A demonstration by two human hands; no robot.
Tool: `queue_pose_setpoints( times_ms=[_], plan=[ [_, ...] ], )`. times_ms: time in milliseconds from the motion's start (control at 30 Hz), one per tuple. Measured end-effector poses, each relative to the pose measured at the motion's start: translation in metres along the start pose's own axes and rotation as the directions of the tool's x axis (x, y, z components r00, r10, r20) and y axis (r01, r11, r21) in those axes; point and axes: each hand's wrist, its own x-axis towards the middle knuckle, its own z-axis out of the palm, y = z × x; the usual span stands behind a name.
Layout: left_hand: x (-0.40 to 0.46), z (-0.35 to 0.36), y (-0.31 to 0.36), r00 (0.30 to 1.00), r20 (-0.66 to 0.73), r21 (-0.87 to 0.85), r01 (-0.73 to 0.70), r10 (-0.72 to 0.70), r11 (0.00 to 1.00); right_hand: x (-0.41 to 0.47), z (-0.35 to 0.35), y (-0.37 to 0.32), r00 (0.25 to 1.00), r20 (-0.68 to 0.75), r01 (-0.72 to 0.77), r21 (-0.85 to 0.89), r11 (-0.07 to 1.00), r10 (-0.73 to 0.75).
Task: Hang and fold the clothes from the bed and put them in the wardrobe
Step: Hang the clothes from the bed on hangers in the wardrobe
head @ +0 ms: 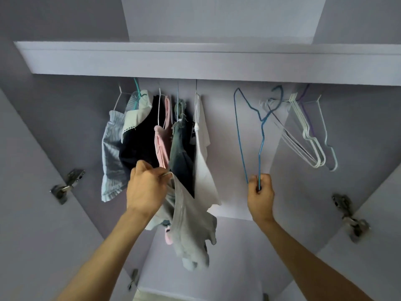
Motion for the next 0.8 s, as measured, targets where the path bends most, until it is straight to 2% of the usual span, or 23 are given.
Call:
queue_pose_setpoints(
  times_ms=[100, 167, 267, 367, 433, 500, 600, 667, 700, 800],
  plan=[
    [-0.016, -0.003, -0.018, 0.995, 0.084, -0.133, 0.062, -0.052, 0.989, -0.017, 0.003, -0.004, 0.995, 0.061, -0.086, 0.121, 0.989, 0.079],
    [-0.023, -0.006, -0.027, 0.973, 0.153, -0.313, 0.213, -0.172, 0.926, -0.018, 0.007, -0.012, 0.979, 0.052, -0.205, 0.205, 0.957, 0.198],
    [-0.034, -0.01, -0.039, 0.945, 0.164, -0.368, 0.325, -0.283, 0.871, -0.037, 0.007, -0.021, 0.984, 0.027, -0.177, 0.188, 0.966, 0.175],
    [-0.044, -0.02, -0.052, 0.937, 0.133, -0.332, 0.349, -0.323, 0.876, -0.073, 0.006, -0.024, 0.988, 0.069, -0.148, 0.145, 0.978, 0.139],
    [-0.047, -0.027, -0.061, 0.944, 0.088, -0.254, 0.33, -0.318, 0.909, -0.089, 0.006, -0.027, 0.988, 0.03, -0.154, 0.135, 0.979, 0.151],
    [-0.048, -0.033, -0.071, 0.953, 0.077, -0.127, 0.301, -0.293, 0.945, -0.097, 0.007, -0.035, 0.971, -0.026, -0.231, 0.157, 0.96, 0.238],
    [-0.054, -0.04, -0.081, 0.945, 0.108, 0.171, 0.287, -0.308, 0.942, -0.101, 0.01, -0.049, 0.931, -0.073, -0.332, 0.243, 0.911, 0.359],
    [-0.057, -0.041, -0.086, 0.951, 0.112, 0.271, 0.251, -0.289, 0.929, -0.1, 0.015, -0.062, 0.889, -0.028, -0.423, 0.329, 0.844, 0.457],
    [-0.058, -0.041, -0.088, 0.948, 0.123, 0.269, 0.252, -0.292, 0.93, -0.097, 0.019, -0.068, 0.861, 0.012, -0.473, 0.388, 0.791, 0.509],
    [-0.058, -0.041, -0.094, 0.903, 0.193, 0.147, 0.36, -0.384, 0.921, -0.092, 0.033, -0.092, 0.763, 0.19, -0.592, 0.59, 0.55, 0.618]
  ],
)
